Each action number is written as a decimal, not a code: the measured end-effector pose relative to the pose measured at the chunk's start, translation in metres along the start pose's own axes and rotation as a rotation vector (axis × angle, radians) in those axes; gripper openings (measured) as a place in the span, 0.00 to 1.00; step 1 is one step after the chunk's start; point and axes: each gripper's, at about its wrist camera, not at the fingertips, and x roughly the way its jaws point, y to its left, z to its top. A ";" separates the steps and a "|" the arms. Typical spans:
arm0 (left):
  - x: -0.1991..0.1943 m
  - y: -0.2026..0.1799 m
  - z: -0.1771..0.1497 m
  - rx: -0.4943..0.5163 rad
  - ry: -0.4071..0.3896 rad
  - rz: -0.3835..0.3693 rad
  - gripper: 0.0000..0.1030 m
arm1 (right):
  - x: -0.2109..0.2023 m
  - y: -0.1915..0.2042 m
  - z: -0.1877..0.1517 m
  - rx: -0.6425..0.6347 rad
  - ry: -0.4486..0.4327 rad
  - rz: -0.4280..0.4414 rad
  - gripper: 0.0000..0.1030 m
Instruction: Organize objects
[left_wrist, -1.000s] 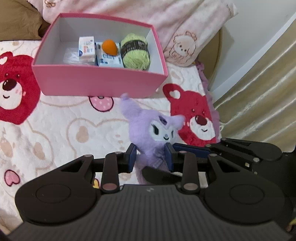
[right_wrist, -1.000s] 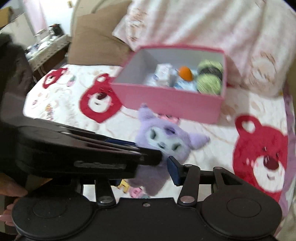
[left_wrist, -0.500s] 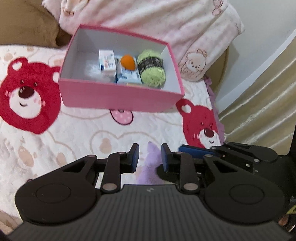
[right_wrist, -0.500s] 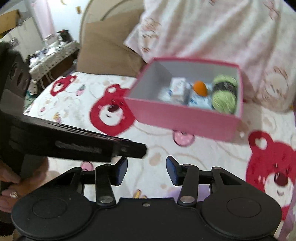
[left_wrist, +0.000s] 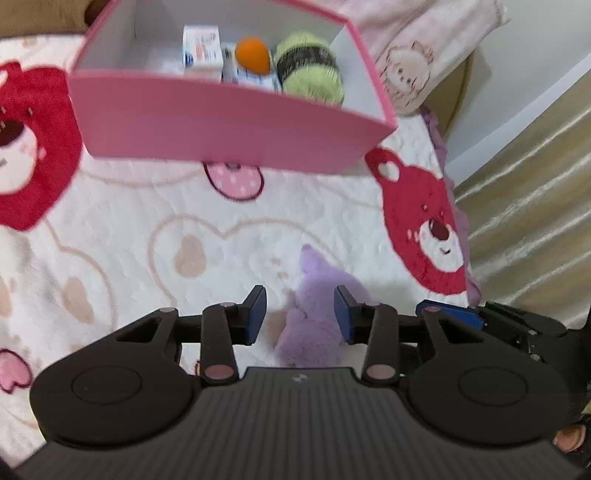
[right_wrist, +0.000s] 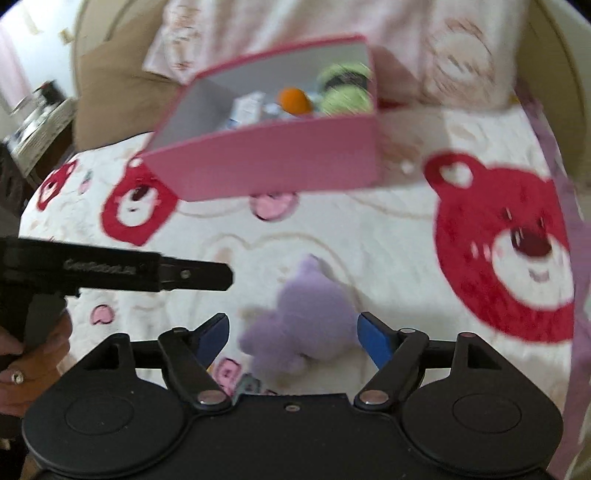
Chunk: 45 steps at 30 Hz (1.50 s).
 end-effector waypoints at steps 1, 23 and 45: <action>0.006 0.001 -0.001 0.000 0.001 -0.004 0.40 | 0.004 -0.007 -0.002 0.034 0.004 0.000 0.81; 0.060 0.016 -0.018 -0.100 -0.023 -0.148 0.20 | 0.047 -0.007 -0.036 -0.145 -0.146 0.024 0.88; 0.056 0.044 -0.023 -0.165 -0.138 -0.076 0.25 | 0.067 0.015 -0.041 -0.192 -0.087 -0.047 0.81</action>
